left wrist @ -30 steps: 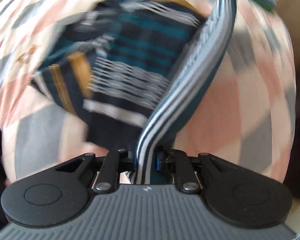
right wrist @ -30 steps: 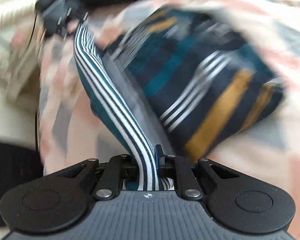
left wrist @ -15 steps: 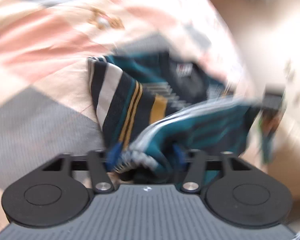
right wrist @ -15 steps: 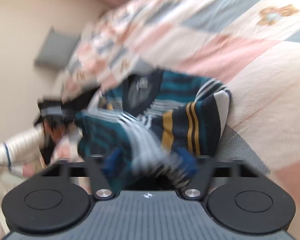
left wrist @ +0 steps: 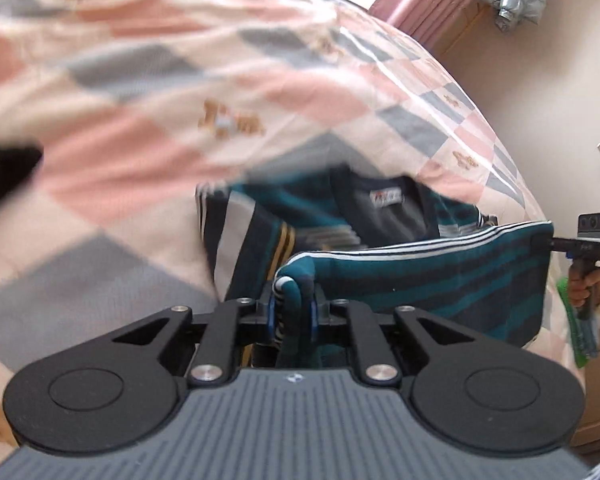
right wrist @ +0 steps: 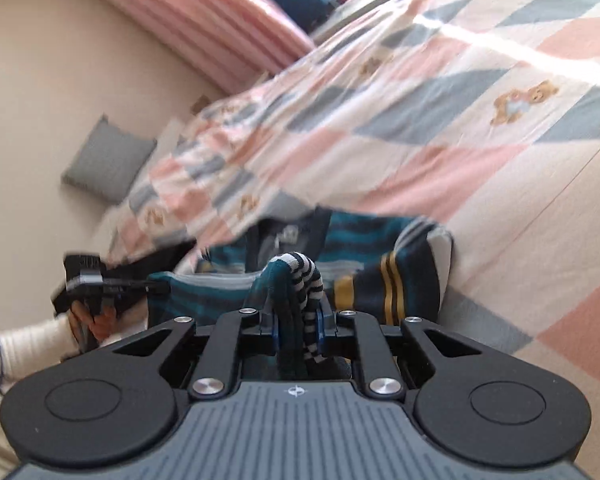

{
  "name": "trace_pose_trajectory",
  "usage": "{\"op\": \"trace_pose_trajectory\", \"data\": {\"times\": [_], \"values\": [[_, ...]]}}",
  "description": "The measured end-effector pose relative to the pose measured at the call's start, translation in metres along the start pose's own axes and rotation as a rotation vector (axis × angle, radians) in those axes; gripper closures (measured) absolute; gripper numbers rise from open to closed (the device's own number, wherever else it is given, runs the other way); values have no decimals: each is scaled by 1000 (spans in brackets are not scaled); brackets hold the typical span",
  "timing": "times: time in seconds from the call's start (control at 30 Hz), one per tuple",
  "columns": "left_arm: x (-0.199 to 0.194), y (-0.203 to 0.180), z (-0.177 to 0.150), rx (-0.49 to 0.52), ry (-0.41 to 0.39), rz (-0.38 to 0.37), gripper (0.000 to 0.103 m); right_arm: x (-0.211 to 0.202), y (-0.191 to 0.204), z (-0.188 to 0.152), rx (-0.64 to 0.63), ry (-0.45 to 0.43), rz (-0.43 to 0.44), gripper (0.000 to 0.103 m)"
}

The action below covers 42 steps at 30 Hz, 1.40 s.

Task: Fold clothes

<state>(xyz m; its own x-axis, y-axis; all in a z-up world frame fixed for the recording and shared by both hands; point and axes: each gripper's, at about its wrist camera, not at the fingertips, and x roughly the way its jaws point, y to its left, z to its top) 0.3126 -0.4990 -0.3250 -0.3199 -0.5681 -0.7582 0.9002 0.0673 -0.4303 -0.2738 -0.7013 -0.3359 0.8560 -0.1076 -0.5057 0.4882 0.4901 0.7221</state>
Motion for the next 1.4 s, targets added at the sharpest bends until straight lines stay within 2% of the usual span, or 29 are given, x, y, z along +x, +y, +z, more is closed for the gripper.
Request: {"op": "trace_pose_trajectory", "data": {"times": [0.17,0.3,0.43,0.57,0.7,0.77,0.8,0.83,0.87,0.9,0.97,1.0,1.07,1.1,1.17,1.2,1.27,1.33,1.4], "values": [[15,2,43,-10,-37,51,91,17,-26,27,82,-45,-70,87],[46,5,63,2,-14,94,91,43,-52,34,144,-7,-179,87],[54,2,70,31,-33,105,91,41,-47,41,104,-49,-175,87],[55,12,75,-31,-83,88,90,43,-59,41,139,-78,-228,88],[89,11,73,17,-33,155,88,60,-71,34,175,-80,-316,89],[100,15,73,-1,-16,182,87,65,-71,34,189,-75,-351,88],[100,17,75,-21,-20,191,82,65,-65,35,176,-69,-374,84],[97,18,76,-39,-33,206,79,62,-54,36,148,-78,-414,80],[89,18,77,-50,-54,227,74,59,-44,37,118,-87,-455,69],[79,17,78,-48,-77,257,70,53,-31,37,78,-124,-516,54],[58,7,76,-45,-132,314,71,42,-4,34,-21,-198,-638,50],[49,-1,75,-30,-163,328,74,37,10,31,-80,-235,-697,50],[32,-21,71,18,-226,337,75,43,36,21,-226,-258,-700,48],[29,-32,69,47,-244,317,75,46,48,15,-300,-269,-699,49],[40,-50,64,112,-219,240,74,71,58,3,-434,-190,-683,52],[54,-54,61,150,-194,237,74,84,63,-3,-500,-150,-674,63],[84,-55,56,215,-132,266,74,107,50,-11,-557,-74,-728,66],[111,-42,51,230,-78,310,79,113,26,-18,-574,-42,-745,70],[127,-25,54,203,-53,316,83,113,12,-15,-550,-55,-707,71]]}}
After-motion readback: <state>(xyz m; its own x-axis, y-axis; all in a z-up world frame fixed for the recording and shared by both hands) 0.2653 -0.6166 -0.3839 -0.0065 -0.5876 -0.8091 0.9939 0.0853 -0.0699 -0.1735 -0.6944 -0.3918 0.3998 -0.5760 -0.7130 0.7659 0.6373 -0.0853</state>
